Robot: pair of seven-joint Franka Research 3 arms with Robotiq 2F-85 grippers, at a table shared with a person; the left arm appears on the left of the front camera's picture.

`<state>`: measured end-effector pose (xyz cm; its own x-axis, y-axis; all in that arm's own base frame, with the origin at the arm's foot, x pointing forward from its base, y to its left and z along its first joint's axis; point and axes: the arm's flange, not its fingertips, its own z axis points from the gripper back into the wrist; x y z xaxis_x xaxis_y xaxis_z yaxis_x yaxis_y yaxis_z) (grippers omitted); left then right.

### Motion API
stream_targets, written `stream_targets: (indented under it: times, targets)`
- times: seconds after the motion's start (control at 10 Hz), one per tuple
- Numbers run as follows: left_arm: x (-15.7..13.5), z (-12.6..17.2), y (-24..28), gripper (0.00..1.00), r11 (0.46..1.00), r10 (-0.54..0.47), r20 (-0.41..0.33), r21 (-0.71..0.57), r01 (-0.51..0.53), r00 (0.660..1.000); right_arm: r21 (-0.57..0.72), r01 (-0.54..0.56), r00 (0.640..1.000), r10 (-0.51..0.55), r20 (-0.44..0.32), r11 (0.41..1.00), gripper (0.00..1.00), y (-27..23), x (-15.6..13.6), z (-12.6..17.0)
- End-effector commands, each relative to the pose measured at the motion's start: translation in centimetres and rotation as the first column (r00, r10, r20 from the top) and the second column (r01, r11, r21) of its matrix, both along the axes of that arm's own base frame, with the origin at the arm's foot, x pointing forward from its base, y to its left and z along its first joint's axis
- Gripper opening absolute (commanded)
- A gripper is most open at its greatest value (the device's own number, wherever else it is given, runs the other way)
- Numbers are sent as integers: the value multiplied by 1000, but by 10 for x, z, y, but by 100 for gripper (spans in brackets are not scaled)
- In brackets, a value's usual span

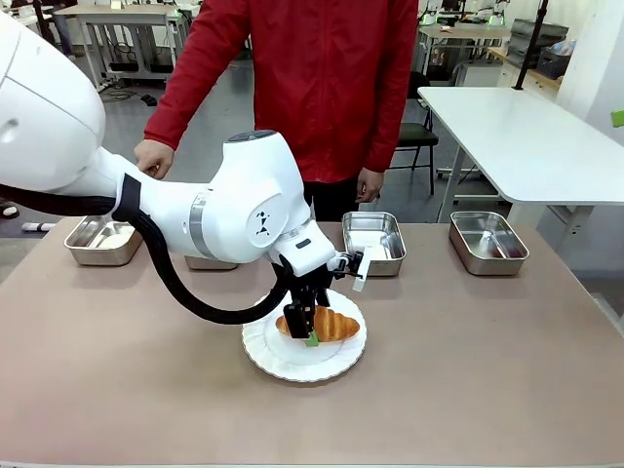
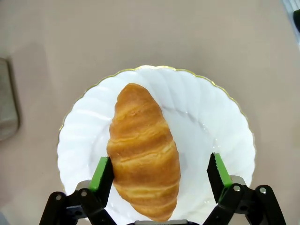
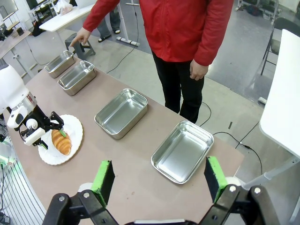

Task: Place the bread in the container.
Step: Place the Butter Roll into the Airtight Container indicated by the human.

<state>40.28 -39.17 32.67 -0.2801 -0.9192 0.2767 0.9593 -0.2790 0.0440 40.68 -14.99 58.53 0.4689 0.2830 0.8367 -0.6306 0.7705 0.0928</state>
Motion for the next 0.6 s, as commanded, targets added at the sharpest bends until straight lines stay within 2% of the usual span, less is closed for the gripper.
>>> stream_targets:
  times: [0.0, 0.5]
  targets:
    - [-2, -12, -5, 100, 999, 6, 22, 49, -7, 1000, 2, 3, 1000, -3, 3, 1000, 100, 0, 0, 0]
    - [-5, -25, -7, 100, 998, -16, 37, 61, 14, 999, 2, 3, 1000, -3, 3, 1000, 100, 0, 0, 0]
